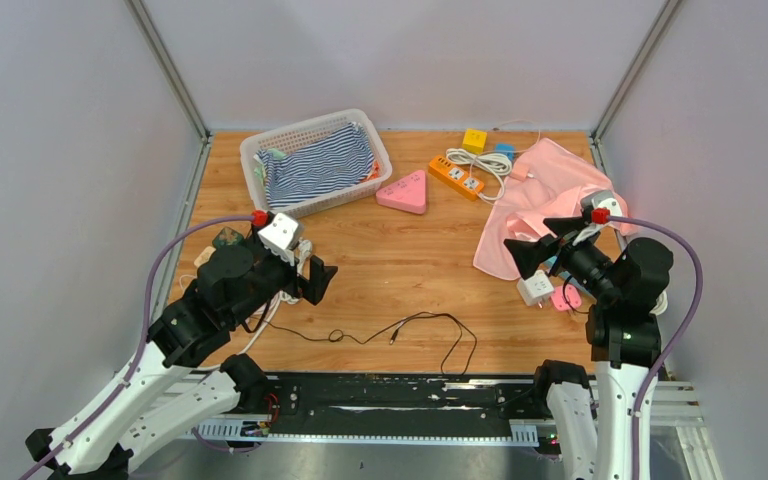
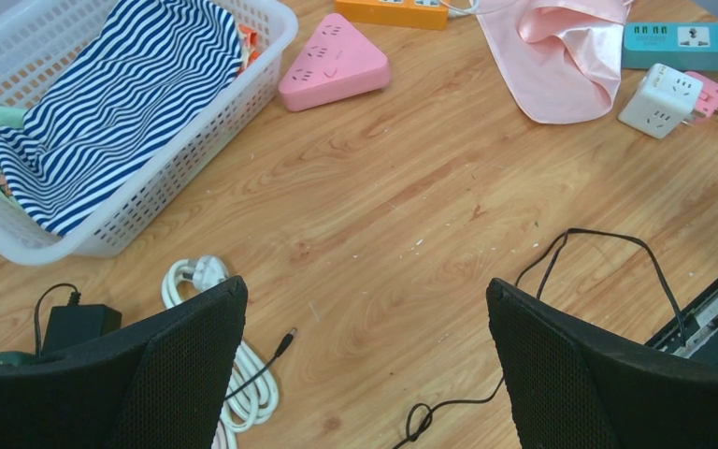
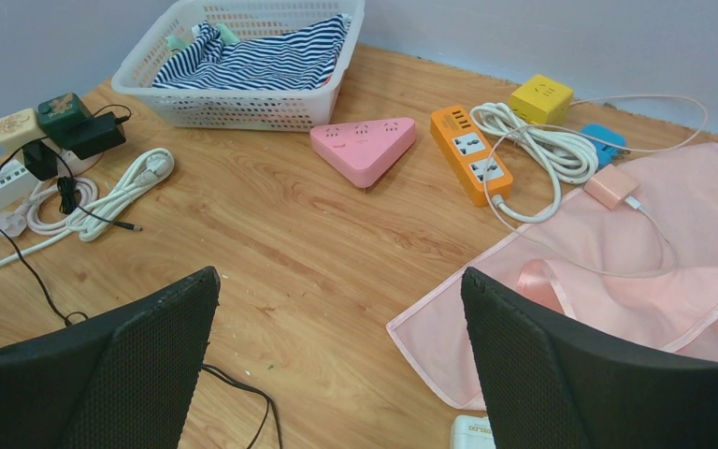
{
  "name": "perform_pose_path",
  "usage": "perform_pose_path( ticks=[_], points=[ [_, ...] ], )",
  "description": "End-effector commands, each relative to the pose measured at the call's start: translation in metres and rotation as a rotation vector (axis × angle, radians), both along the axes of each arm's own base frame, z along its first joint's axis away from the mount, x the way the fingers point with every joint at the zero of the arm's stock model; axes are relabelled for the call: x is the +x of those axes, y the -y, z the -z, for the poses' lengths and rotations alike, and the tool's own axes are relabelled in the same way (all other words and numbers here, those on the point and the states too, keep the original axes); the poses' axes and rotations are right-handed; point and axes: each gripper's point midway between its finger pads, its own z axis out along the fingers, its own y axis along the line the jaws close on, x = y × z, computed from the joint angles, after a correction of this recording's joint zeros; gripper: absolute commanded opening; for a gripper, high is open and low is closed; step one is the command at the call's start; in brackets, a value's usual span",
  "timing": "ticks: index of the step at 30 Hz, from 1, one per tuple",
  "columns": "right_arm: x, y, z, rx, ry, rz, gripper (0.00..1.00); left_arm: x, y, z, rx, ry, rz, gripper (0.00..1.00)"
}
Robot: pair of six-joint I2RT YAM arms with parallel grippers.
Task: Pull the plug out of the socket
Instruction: Reset both arms
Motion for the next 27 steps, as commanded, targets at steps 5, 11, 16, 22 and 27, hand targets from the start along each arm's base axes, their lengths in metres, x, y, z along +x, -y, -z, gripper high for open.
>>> perform_pose_path(
  ticks=[5,11,16,22,27],
  points=[
    [0.0019,-0.0025,0.0009,0.011,0.001,-0.009,1.00,0.0021,-0.0056,0.0031,0.018,0.013,-0.017,1.00],
    [0.0026,-0.0025,0.0015,0.011,-0.002,-0.009,1.00,0.0023,-0.0061,0.0040,0.021,0.012,-0.018,1.00],
    [0.0034,-0.0017,0.0018,0.009,-0.002,-0.005,1.00,0.0027,-0.0064,0.0041,0.021,0.012,-0.020,1.00],
    [0.0043,-0.0011,0.0020,0.009,-0.004,-0.001,1.00,0.0028,-0.0065,0.0044,0.022,0.012,-0.020,1.00],
    [0.0049,-0.0008,0.0020,0.010,-0.004,0.001,1.00,0.0027,-0.0067,0.0045,0.023,0.013,-0.019,1.00]
  ],
)
